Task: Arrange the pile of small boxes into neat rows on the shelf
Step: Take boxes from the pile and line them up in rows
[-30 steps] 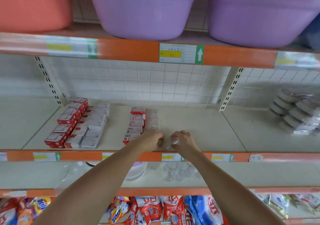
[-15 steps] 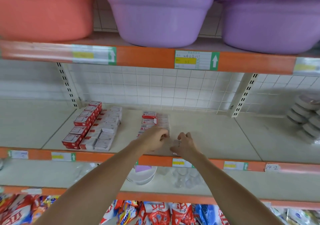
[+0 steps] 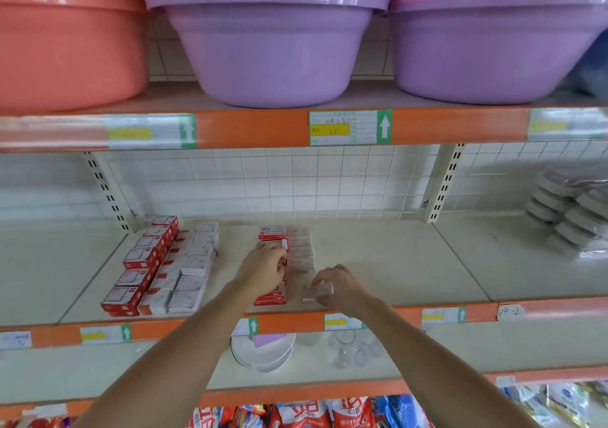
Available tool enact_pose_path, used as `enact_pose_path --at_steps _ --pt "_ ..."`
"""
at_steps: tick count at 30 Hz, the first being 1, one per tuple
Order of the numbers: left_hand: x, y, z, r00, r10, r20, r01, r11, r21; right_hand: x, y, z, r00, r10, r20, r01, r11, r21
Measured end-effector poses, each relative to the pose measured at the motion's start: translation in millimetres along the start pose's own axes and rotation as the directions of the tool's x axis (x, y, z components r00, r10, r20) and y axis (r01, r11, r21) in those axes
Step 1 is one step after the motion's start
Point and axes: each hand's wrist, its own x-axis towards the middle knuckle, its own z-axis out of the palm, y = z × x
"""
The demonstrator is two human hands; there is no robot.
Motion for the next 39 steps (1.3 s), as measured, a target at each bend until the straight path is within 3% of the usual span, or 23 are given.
enact_pose_path --at_steps 2,5,21,34,39 --pt "-1 -3 -1 1.0 -0.012 -0.002 0.012 1.0 -0.005 2 -11 1 0.999 -0.044 -0.033 0.043 0.999 -0.033" --pt "-1 -5 -4 1.0 -0.021 0.006 0.021 1.0 -0.019 10 -4 17 0.993 -0.006 -0.117 0.018 0.994 0.103" --pt "-1 -13 -7 0.998 -0.056 0.033 0.057 0.998 -0.015 29 -24 31 0.963 0.218 -0.158 -0.207 0.975 0.083" --pt "3 -13 -11 0.999 -0.039 0.027 0.041 0.997 -0.066 34 -19 25 0.982 0.173 -0.08 -0.173 0.985 0.008" --pt "4 -11 -10 0.999 -0.023 0.024 0.024 0.999 -0.047 29 -22 23 0.971 0.182 -0.154 -0.181 0.983 0.019"
